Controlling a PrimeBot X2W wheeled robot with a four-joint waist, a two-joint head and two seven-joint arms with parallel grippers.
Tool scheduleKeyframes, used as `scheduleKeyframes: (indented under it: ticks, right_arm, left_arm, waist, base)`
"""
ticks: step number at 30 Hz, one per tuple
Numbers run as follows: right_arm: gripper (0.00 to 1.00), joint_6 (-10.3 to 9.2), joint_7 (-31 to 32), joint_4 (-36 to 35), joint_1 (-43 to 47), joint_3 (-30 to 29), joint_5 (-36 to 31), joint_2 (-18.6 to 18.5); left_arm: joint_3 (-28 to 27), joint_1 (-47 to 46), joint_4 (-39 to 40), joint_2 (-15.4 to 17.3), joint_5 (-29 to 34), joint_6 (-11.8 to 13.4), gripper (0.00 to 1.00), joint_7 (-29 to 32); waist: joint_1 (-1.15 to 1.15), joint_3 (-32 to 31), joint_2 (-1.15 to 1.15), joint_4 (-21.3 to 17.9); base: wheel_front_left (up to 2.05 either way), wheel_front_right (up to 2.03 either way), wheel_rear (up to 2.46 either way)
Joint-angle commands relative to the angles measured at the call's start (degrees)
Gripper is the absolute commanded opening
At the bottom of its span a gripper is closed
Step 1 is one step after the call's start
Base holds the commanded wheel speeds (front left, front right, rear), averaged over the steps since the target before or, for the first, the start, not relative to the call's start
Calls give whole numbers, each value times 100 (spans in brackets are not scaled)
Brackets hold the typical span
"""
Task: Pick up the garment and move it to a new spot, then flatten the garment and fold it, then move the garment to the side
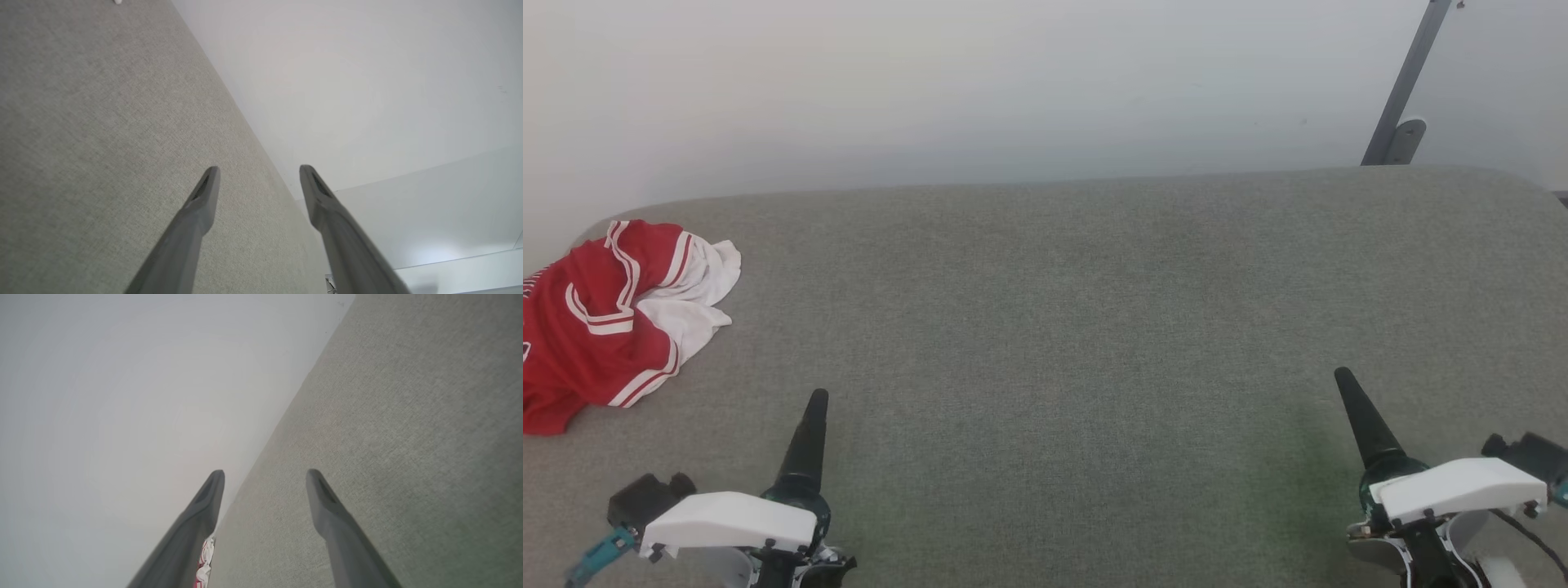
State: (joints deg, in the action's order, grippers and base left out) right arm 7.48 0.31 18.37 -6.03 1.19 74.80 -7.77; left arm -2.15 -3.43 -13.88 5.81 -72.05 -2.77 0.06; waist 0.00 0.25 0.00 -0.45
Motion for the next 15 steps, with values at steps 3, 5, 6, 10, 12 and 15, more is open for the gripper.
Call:
scheduleKeyframes:
  ticks: [3, 5, 6, 10, 12, 15]
  right_arm:
    - [100, 1, -121, 2, -235, 106, -405, -146]
    - [100, 1, -166, 43, -261, 136, -565, -187]
    - [100, 1, -187, 70, -268, 138, -640, -205]
    - [100, 1, -275, 116, -300, 199, -907, -278]
    - [100, 1, -316, 137, -313, 226, -1036, -318]
    - [100, 1, -376, 164, -325, 272, -1223, -365]
  left_arm:
    - [63, -84, 134, 139, 561, 54, 100, -123]
    - [72, -68, 150, 166, 765, 64, 100, -167]
    - [74, -60, 159, 180, 862, 64, 100, -189]
    - [36, -28, 228, 210, 1209, 55, 100, -274]
    - [4, -8, 261, 218, 1361, 40, 100, -314]
    - [-33, 22, 306, 223, 1595, -8, 100, -376]
  waist:
    - [0, -1, 0, -9]
    - [0, -1, 0, -14]
    - [0, -2, 0, -17]
    - [0, -2, 0, -22]
    - [0, -2, 0, -24]
    - [0, -3, 0, -27]
  base:
    - [0, 0, 0]
    - [0, 0, 0]
    - [0, 0, 0]
    - [0, 0, 0]
    - [0, 0, 0]
    - [0, 0, 0]
